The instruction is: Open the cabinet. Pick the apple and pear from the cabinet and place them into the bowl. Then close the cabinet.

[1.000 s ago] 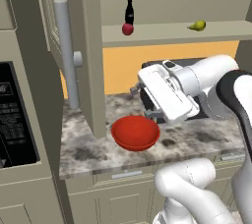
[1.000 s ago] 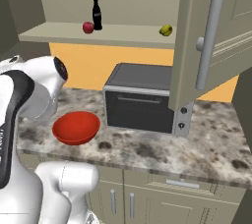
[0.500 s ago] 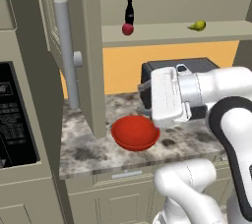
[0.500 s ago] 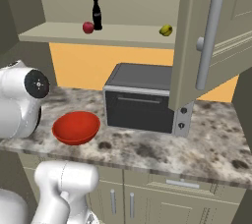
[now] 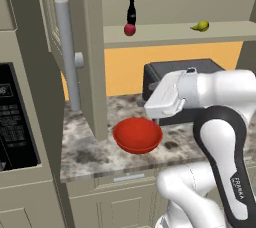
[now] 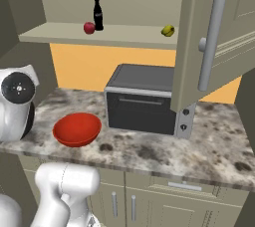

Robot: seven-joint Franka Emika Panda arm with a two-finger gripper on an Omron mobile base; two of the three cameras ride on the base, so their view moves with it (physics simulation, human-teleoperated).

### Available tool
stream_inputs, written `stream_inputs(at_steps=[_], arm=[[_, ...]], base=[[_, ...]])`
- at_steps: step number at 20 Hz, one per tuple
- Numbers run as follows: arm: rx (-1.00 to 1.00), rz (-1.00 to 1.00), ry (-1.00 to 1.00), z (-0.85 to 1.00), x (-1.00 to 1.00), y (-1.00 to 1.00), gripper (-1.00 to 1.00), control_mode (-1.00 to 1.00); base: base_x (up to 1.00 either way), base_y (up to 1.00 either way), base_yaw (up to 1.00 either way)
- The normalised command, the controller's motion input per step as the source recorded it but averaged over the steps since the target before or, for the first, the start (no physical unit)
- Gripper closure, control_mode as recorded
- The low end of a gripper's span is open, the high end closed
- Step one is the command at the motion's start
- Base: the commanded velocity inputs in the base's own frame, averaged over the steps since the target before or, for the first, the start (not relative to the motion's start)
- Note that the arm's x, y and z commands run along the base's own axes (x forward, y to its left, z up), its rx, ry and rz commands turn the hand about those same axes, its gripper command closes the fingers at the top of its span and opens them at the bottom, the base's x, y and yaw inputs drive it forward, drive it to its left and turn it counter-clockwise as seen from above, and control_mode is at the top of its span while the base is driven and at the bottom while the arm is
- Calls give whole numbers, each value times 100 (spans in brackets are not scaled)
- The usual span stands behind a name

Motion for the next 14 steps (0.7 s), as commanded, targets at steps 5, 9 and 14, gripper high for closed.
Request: stream_inputs(at_steps=[5, 9, 14], arm=[[0, -17, 5, 0, 15, -28, -100, -100], [0, -18, 4, 0, 34, -16, -100, -100], [0, -25, 14, 0, 35, -16, -100, -100]], base=[[0, 0, 0], [0, 0, 0], [0, 0, 0]])
